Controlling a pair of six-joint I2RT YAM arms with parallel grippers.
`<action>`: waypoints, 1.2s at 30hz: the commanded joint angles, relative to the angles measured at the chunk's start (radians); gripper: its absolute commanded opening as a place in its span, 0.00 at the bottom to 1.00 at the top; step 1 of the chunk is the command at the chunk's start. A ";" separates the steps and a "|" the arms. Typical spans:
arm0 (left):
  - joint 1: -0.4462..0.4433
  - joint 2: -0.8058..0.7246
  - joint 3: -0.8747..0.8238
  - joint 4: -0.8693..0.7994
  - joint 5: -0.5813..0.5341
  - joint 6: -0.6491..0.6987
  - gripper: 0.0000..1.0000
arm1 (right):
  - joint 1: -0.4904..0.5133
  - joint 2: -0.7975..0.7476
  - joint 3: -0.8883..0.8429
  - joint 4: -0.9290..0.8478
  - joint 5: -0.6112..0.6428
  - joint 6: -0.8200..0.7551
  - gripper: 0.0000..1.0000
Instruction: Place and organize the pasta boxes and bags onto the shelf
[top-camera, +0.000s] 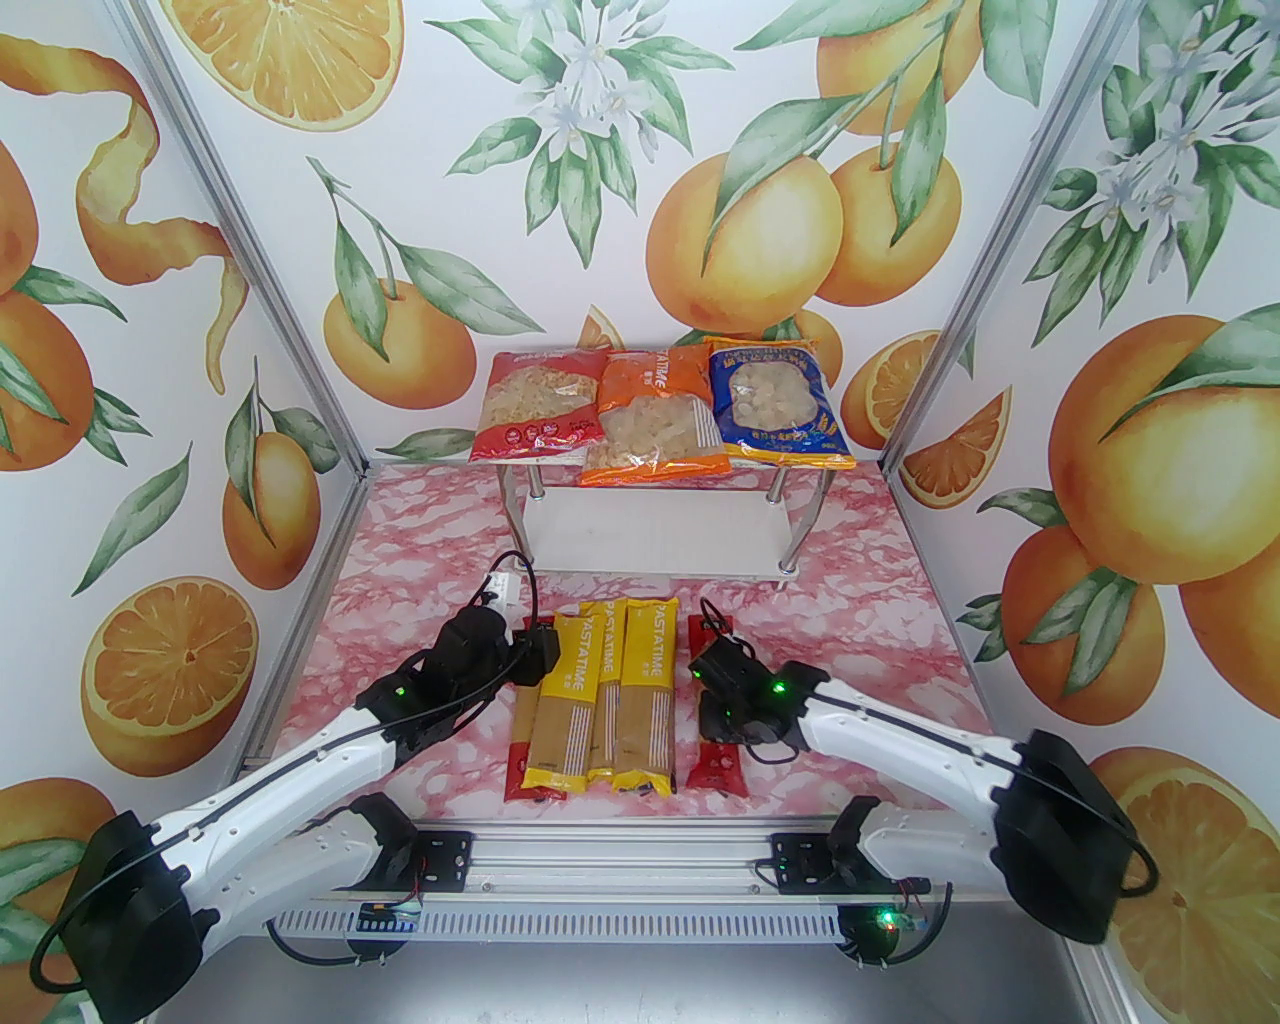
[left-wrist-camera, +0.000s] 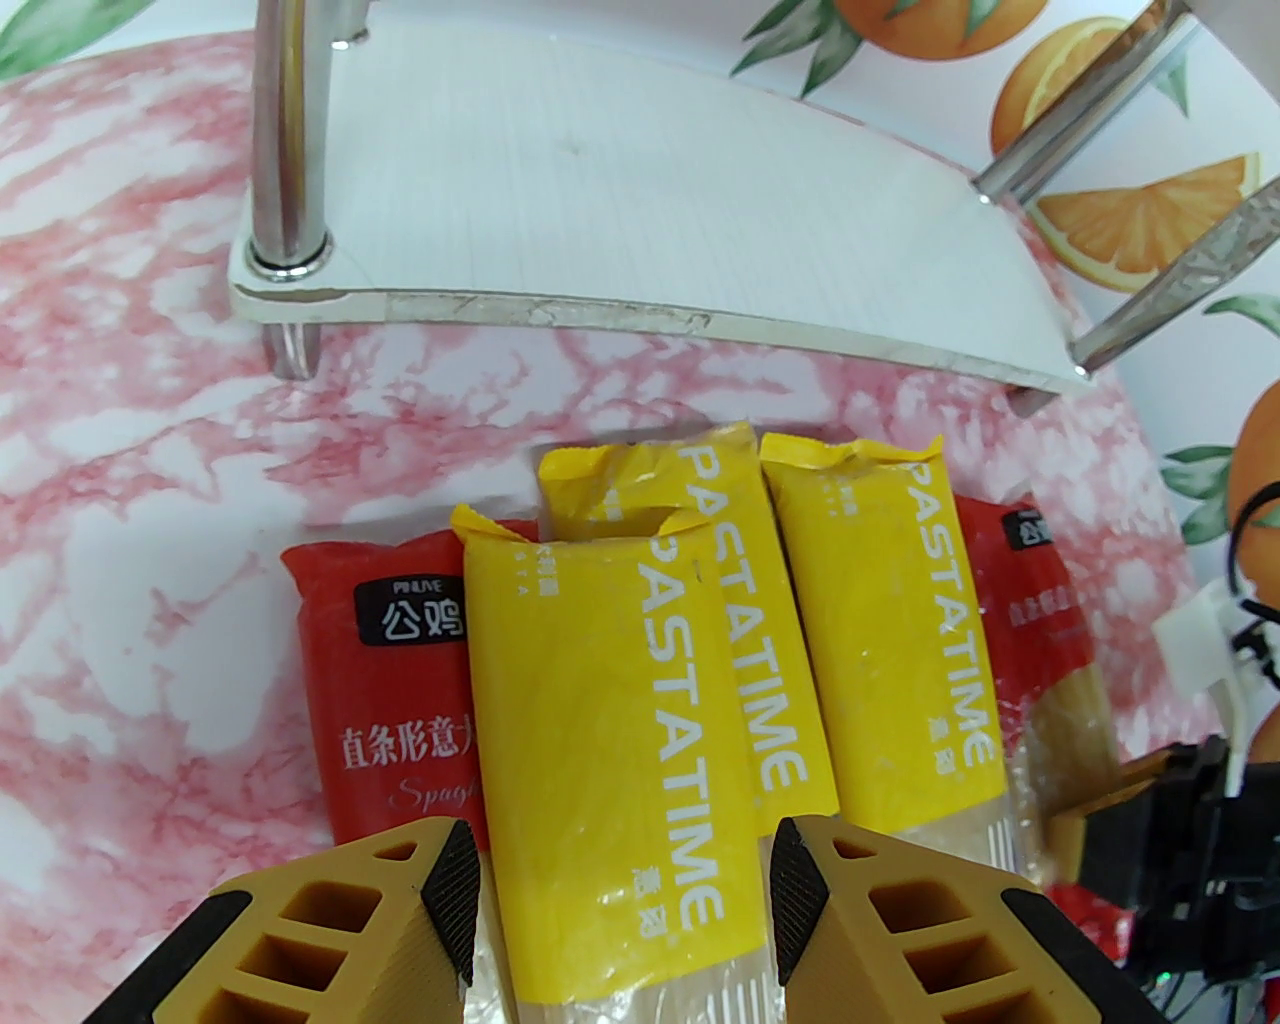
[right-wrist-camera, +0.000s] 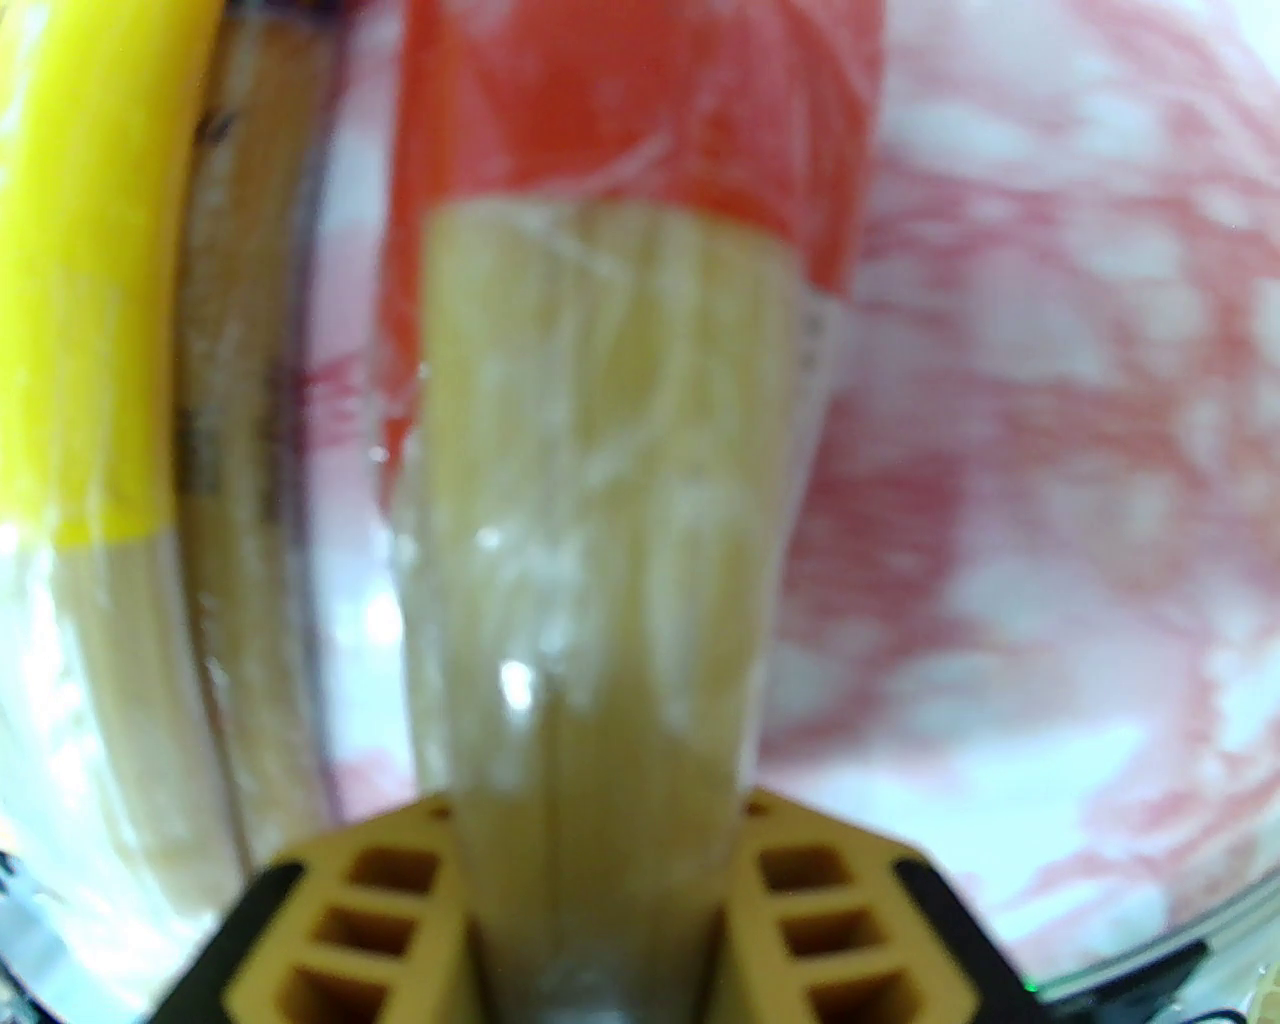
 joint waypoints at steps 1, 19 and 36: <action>0.009 0.026 0.008 0.042 0.021 0.017 0.53 | 0.000 -0.084 0.089 -0.039 0.161 -0.043 0.00; 0.014 0.086 0.035 0.052 0.029 0.010 0.53 | -0.091 0.017 0.034 0.137 0.094 -0.140 0.00; 0.014 0.066 0.026 0.021 0.014 0.009 0.53 | -0.105 0.223 0.009 0.162 0.043 -0.108 0.52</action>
